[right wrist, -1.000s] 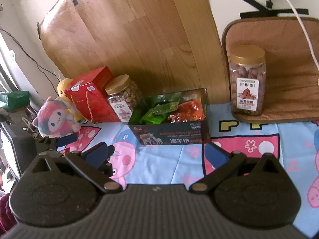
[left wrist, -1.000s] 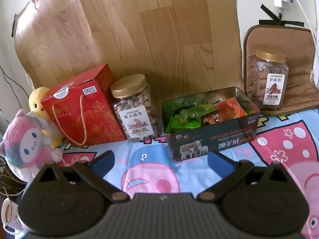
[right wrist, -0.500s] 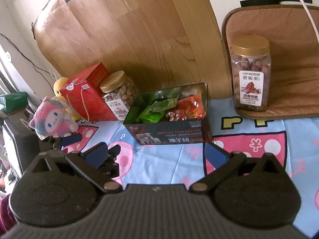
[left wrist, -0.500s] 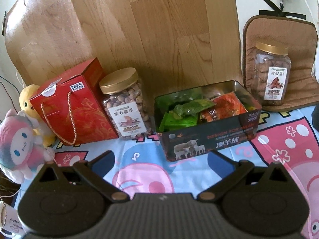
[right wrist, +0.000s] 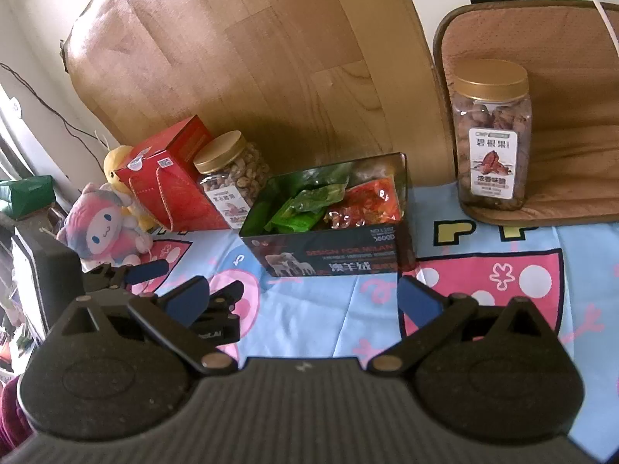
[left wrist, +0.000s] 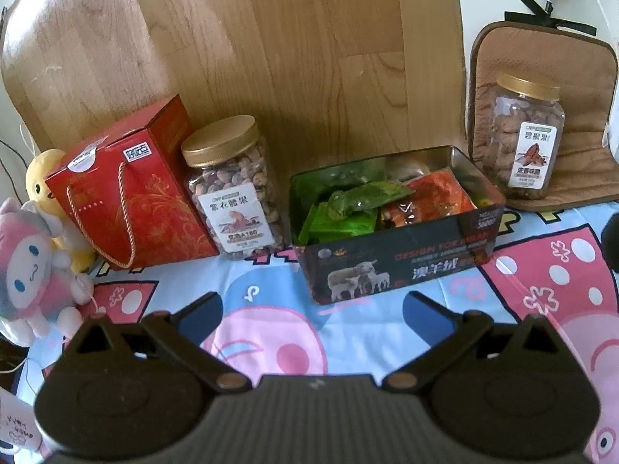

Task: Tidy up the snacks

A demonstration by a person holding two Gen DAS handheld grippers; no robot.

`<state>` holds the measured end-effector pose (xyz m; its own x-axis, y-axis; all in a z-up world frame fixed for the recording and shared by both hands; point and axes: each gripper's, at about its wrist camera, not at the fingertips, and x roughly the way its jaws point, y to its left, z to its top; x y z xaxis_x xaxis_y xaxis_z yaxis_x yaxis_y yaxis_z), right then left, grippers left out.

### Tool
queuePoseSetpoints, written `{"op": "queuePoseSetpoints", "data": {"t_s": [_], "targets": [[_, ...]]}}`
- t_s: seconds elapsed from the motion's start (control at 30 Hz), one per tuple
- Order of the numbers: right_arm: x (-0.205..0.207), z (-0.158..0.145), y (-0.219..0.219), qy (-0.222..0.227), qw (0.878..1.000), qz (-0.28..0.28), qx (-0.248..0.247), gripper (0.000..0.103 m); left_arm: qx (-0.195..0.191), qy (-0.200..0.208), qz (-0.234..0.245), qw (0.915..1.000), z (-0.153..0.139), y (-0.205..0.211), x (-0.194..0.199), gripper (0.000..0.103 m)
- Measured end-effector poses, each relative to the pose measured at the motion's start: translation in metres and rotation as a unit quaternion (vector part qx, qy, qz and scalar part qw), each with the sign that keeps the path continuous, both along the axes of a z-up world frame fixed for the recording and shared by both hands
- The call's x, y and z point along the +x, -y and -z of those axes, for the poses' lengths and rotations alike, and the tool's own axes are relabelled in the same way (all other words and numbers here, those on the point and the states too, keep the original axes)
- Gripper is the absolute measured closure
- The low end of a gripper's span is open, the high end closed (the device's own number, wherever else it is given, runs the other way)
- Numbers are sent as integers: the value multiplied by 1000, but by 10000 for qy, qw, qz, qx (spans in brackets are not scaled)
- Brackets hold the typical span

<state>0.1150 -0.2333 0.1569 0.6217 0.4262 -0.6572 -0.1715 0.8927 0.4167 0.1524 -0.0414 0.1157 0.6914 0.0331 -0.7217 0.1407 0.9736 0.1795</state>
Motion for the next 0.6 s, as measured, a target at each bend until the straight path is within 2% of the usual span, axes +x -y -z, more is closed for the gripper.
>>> {"op": "queuePoseSetpoints", "data": {"t_s": [0.33,0.6], "targets": [[1,3,-4,-28,10000,-31,24,0,-112,-35,-55,9999,0,-3,1,0],[-2,2,-7,11,10000,-56,-19,0,-331,-36,91,9994,-2,-4,-3,0]]}}
